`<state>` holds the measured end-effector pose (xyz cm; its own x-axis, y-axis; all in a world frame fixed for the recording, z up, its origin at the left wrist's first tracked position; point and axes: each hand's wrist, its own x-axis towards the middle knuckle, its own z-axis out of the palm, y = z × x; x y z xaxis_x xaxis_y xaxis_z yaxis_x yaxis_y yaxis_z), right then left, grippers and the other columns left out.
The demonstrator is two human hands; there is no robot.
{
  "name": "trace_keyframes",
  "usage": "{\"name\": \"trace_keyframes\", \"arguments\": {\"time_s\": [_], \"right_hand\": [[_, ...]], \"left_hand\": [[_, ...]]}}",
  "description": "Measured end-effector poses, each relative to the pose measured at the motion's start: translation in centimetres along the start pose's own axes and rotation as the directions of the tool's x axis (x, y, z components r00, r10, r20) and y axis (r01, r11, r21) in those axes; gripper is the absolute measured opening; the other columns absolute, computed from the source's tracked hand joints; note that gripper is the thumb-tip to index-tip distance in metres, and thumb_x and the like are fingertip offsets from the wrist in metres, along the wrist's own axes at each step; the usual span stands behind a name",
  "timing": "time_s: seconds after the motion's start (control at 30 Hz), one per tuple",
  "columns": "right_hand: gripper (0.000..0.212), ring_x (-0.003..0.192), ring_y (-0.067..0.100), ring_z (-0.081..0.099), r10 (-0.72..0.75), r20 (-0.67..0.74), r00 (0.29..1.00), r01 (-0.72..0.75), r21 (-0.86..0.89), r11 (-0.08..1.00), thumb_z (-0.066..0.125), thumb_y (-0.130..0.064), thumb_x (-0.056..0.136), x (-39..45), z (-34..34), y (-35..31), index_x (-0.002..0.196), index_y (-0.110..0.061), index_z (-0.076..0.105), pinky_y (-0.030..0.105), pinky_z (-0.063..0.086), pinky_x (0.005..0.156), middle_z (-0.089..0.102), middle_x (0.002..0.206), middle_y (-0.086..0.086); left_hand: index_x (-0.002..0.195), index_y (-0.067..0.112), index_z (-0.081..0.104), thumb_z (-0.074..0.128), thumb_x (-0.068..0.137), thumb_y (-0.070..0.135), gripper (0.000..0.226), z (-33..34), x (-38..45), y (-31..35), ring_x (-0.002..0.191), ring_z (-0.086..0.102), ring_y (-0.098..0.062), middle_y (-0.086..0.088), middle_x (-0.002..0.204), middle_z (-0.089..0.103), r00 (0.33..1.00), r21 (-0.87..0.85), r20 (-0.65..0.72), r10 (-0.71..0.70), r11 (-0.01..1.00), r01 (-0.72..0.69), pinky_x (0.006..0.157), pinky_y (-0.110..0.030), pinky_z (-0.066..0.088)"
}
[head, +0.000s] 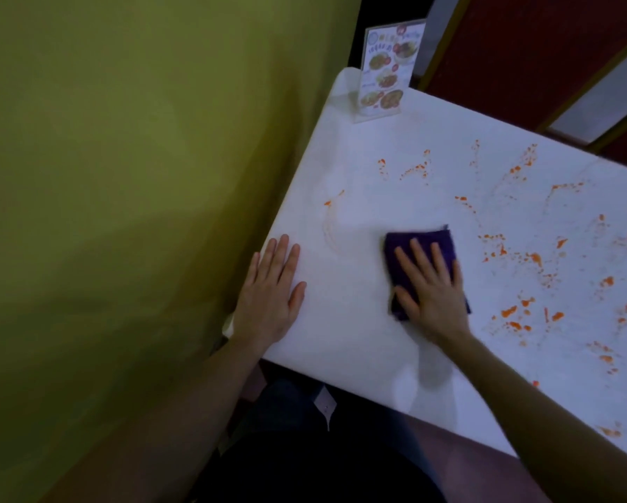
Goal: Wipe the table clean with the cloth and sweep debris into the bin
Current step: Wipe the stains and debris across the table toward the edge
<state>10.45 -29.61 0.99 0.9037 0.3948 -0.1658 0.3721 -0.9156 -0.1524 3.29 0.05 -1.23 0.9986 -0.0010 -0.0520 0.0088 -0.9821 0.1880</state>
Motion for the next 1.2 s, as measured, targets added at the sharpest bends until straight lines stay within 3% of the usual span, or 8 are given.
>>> {"name": "trace_keyframes", "arguments": {"time_s": [0.2,0.4,0.57,0.67,0.8,0.9,1.1,1.2], "right_hand": [[0.062,0.152,0.031,0.0,0.29,-0.008,0.957,-0.288,0.093,0.953,0.033,-0.051,0.099,10.9,-1.6,-2.1,0.156,-0.036,0.014,0.058,-0.002,0.119,0.007,0.165,-0.005],[0.064,0.152,0.03,0.0,-0.05,0.041,0.998,0.05,0.005,0.999,0.021,-0.053,0.095,10.8,-0.8,-8.4,0.156,-0.036,0.013,0.058,0.002,0.12,0.01,0.165,-0.005],[0.06,0.152,0.026,0.0,-0.2,0.069,0.977,0.201,-0.01,0.98,0.024,-0.053,0.099,3.0,0.3,-5.5,0.156,-0.038,0.013,0.052,0.0,0.121,0.009,0.165,-0.007],[0.063,0.151,0.029,0.012,-0.089,0.032,0.996,0.09,-0.028,0.996,0.031,-0.053,0.095,1.6,-0.1,-1.9,0.154,-0.035,0.022,0.058,0.014,0.118,0.019,0.163,-0.004],[0.067,0.152,0.029,0.005,0.164,0.016,0.986,-0.164,0.029,0.986,0.021,-0.057,0.092,5.9,-1.7,-0.7,0.155,-0.035,0.02,0.055,0.003,0.119,0.012,0.165,-0.004],[0.059,0.152,0.03,-0.002,0.258,0.015,0.966,-0.258,0.097,0.961,0.029,-0.05,0.1,10.8,-2.1,-3.4,0.156,-0.038,0.016,0.057,-0.004,0.119,0.006,0.165,-0.007],[0.059,0.152,0.029,0.0,-0.117,0.055,0.992,0.117,0.005,0.993,0.017,-0.049,0.097,9.9,-0.6,-10.7,0.155,-0.038,0.015,0.056,0.0,0.12,0.011,0.165,-0.007],[0.057,0.152,0.027,-0.005,-0.184,0.074,0.98,0.183,0.017,0.983,0.017,-0.048,0.1,5.1,0.3,-9.8,0.156,-0.037,0.013,0.053,-0.002,0.121,0.009,0.165,-0.006]], "left_hand": [[0.158,0.013,0.018,0.026,0.102,0.043,0.064,0.1,0.0,-0.1,0.153,0.011,-0.025,-0.008,0.166,0.011,1.0,0.027,0.016,0.0,1.0,0.0,0.123,-0.046,0.018],[0.158,0.013,0.016,0.025,0.102,0.044,0.065,0.0,-0.1,-0.2,0.154,0.008,-0.024,-0.008,0.166,0.01,1.0,0.008,0.022,0.005,1.0,-0.006,0.123,-0.046,0.016],[0.158,0.014,0.015,0.022,0.103,0.045,0.064,-0.1,-0.1,-0.2,0.154,0.008,-0.023,-0.007,0.166,0.009,1.0,0.008,0.016,0.003,1.0,-0.003,0.123,-0.046,0.017],[0.158,0.013,0.015,0.023,0.103,0.045,0.064,-0.1,0.0,-0.2,0.154,0.007,-0.023,-0.007,0.167,0.008,1.0,0.008,0.018,0.001,1.0,-0.001,0.123,-0.046,0.017],[0.159,0.014,0.012,0.02,0.103,0.045,0.065,0.0,0.0,-0.2,0.154,0.005,-0.023,-0.007,0.167,0.006,1.0,0.009,0.023,0.001,1.0,-0.001,0.124,-0.046,0.014],[0.159,0.014,0.013,0.022,0.103,0.045,0.064,0.0,-0.1,-0.2,0.154,0.005,-0.023,-0.007,0.167,0.007,1.0,0.013,0.018,0.001,1.0,-0.001,0.124,-0.045,0.014],[0.159,0.014,0.014,0.023,0.103,0.044,0.064,-0.1,-0.1,-0.2,0.154,0.007,-0.023,-0.007,0.166,0.009,1.0,0.008,0.018,0.003,1.0,-0.003,0.123,-0.046,0.016],[0.159,0.014,0.014,0.023,0.103,0.045,0.064,-0.1,-0.2,-0.2,0.154,0.007,-0.023,-0.007,0.166,0.009,1.0,-0.004,0.009,0.005,1.0,-0.005,0.123,-0.046,0.016]]}}
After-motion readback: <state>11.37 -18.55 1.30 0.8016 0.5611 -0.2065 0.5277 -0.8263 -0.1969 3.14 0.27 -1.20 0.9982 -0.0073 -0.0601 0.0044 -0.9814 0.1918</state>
